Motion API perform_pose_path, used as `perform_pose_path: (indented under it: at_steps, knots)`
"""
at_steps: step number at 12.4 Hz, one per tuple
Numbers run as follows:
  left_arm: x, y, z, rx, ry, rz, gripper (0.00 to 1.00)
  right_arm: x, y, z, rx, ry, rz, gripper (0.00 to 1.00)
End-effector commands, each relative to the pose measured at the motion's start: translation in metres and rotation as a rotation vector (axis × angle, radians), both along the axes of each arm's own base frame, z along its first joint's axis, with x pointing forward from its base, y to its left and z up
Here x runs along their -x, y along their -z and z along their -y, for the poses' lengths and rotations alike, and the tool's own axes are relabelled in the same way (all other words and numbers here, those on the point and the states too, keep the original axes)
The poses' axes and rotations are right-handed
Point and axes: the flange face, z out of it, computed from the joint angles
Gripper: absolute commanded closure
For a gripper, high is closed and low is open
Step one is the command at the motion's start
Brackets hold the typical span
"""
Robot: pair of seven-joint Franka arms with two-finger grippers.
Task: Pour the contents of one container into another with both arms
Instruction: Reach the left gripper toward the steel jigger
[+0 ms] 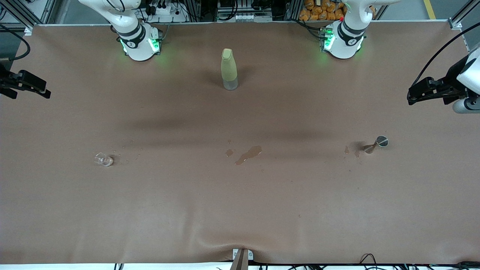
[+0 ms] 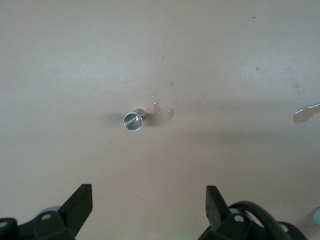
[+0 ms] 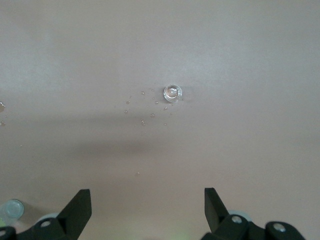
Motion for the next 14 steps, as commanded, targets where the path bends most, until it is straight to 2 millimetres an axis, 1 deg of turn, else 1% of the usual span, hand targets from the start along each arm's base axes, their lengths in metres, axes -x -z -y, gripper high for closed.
perform_pose_path:
  at_steps: [1,4,6,9,12,13,14]
  knots:
    - [0.003,-0.006,0.004,0.007,0.003,0.006,0.00,0.000,-0.003,-0.001,0.006,-0.006,-0.005,0.00]
    - [0.001,-0.004,0.002,0.007,0.009,0.003,0.00,-0.001,-0.004,-0.003,0.007,-0.007,-0.004,0.00]
    - [0.000,-0.006,-0.002,0.010,0.054,0.007,0.00,-0.001,-0.004,-0.002,0.006,-0.008,-0.004,0.00]
    - [-0.006,0.008,-0.006,0.010,0.101,-0.018,0.00,-0.001,-0.004,-0.001,0.007,-0.004,-0.004,0.00]
    - [-0.013,0.019,-0.032,0.025,0.206,-0.035,0.00,-0.001,-0.003,-0.002,0.006,-0.006,-0.005,0.00]
    - [-0.017,0.027,-0.042,0.057,0.235,-0.043,0.00,-0.001,-0.003,-0.001,0.006,-0.004,-0.005,0.00]
    - [-0.021,0.034,-0.057,0.101,0.268,-0.042,0.00,-0.001,-0.003,-0.001,0.006,-0.006,-0.004,0.00]
